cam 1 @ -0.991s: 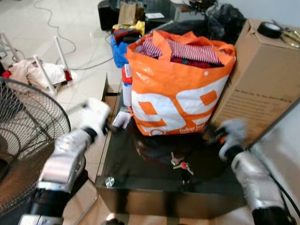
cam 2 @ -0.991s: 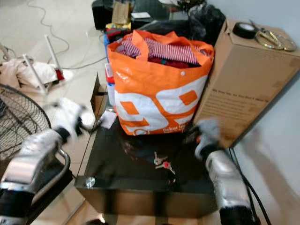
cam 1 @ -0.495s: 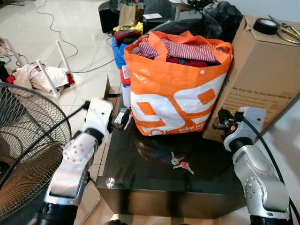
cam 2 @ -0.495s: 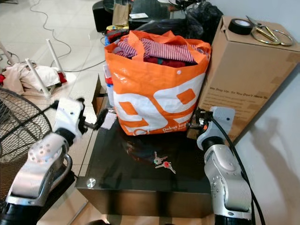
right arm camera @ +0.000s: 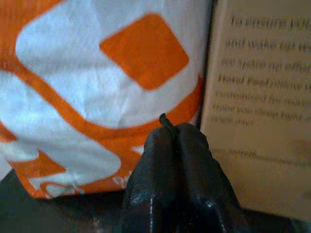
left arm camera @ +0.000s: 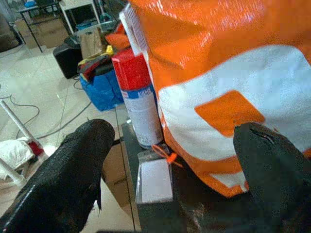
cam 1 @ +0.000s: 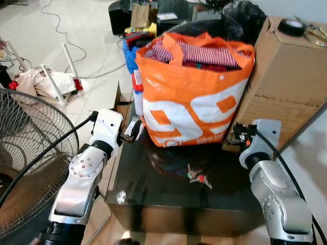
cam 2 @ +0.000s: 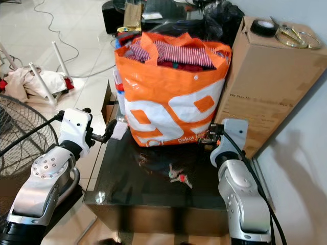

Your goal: Hang keys on a hook

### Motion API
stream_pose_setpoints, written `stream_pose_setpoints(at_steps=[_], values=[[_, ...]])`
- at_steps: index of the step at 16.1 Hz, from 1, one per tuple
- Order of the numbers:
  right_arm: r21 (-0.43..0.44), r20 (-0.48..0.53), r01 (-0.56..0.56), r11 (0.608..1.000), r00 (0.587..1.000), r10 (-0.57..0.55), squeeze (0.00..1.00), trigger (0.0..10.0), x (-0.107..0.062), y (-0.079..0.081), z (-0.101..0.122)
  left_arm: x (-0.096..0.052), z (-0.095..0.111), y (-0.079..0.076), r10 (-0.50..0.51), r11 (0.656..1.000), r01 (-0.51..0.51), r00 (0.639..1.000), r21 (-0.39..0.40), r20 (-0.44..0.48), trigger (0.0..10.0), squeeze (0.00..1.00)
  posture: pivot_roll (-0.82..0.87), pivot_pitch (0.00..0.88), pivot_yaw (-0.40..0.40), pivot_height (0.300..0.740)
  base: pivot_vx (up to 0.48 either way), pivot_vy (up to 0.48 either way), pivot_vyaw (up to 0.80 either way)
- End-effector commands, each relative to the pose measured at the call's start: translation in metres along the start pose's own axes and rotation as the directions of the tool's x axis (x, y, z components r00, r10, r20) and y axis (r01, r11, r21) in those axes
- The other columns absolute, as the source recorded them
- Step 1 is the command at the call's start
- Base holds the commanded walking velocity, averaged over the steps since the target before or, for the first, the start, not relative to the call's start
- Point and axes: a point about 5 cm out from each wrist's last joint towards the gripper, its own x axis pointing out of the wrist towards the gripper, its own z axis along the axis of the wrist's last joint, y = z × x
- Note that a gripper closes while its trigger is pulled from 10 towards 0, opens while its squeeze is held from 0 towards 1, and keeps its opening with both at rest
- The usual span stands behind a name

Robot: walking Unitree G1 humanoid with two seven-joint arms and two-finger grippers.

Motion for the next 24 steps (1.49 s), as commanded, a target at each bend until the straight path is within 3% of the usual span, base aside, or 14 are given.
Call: stream_pose_setpoints(at_steps=[1,12,16,18,24], values=[[-0.014,0.005,0.007,1.0,1.0,-0.007,0.0,10.0,-0.002,0.0,0.002,-0.002,0.002,-0.001,-0.003,1.0,0.003,1.0,0.007,0.005,10.0,0.0,-0.03,0.0,0.013,0.74,-0.27,0.0,0.0],[-0.068,-0.014,0.0,0.998,1.0,-0.001,0.0,10.0,-0.011,-0.003,-0.003,-0.002,0.0,-0.007,-0.016,1.0,0.016,1.0,0.003,0.01,10.0,0.0,-0.05,0.0,0.008,0.74,-0.254,0.0,0.0],[-0.088,-0.034,0.005,0.996,0.999,-0.008,0.0,10.0,-0.01,-0.005,-0.005,0.0,0.0,-0.008,-0.016,1.0,0.016,1.0,0.003,0.013,10.0,0.0,-0.05,0.0,-0.001,0.74,0.0,0.0,0.0],[-0.102,-0.022,0.015,0.995,1.0,-0.018,0.0,10.0,-0.004,-0.008,0.001,0.004,0.002,-0.008,-0.003,1.0,0.003,1.0,-0.004,0.021,10.0,0.0,-0.06,0.0,-0.006,0.74,0.0,0.0,-0.8],[-0.096,-0.018,0.072,0.993,0.997,-0.074,0.0,10.0,-0.01,-0.012,0.0,0.013,0.002,-0.011,-0.025,1.0,0.025,1.0,-0.003,0.017,10.0,0.0,-0.1,0.0,0.033,0.74,0.0,0.0,-0.8]])
